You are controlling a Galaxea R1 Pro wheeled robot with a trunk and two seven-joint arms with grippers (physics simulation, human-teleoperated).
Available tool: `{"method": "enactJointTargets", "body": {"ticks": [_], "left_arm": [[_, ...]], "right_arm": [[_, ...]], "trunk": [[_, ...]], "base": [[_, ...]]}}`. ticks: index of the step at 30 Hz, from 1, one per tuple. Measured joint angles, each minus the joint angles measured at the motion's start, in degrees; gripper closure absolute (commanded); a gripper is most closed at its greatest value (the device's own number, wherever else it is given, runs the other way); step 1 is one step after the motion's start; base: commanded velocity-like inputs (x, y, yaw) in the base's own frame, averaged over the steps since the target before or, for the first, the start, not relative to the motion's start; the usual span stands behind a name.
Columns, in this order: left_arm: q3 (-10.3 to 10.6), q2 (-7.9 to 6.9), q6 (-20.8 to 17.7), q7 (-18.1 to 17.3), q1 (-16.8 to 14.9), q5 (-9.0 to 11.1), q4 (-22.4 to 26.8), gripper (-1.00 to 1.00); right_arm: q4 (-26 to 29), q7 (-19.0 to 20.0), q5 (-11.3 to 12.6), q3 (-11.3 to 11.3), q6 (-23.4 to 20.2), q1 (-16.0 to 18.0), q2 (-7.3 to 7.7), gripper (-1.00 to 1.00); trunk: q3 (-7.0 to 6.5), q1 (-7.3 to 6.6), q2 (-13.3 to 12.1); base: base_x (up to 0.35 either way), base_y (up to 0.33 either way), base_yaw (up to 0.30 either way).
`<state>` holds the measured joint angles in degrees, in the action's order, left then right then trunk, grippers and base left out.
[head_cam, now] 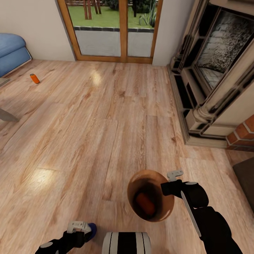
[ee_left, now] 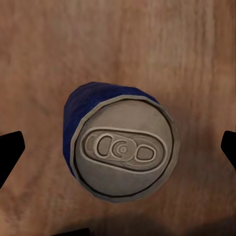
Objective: Put the three can of soda from the living room inside the tash can in the kitchen.
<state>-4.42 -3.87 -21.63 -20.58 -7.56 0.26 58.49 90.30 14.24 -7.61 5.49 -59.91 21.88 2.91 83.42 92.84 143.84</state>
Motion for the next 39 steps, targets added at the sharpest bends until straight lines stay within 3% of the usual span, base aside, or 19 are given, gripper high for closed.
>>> {"method": "enactJointTargets", "body": {"ticks": [14,24,39], "left_arm": [[0.1,0.00,0.1,0.0,0.0,0.0,0.9,-1.00],[0.0,0.00,0.0,0.1,0.0,0.0,0.8,-1.00],[0.0,0.00,0.0,0.1,0.0,0.0,0.9,-1.00]], "right_arm": [[0.2,-0.1,-0.1,0.0,0.0,0.0,-0.01,1.00],[0.2,0.0,0.0,0.2,0.0,0.0,-0.09,1.00],[0.2,0.0,-0.1,-0.4,0.0,-0.1,0.00,1.00]], "trunk": [[0.00,0.00,0.0],[2.21,0.26,0.1],[2.65,0.31,0.2]], "base": [[0.014,-0.008,0.000],[0.000,0.000,0.000],[0.000,0.000,0.000]]}}
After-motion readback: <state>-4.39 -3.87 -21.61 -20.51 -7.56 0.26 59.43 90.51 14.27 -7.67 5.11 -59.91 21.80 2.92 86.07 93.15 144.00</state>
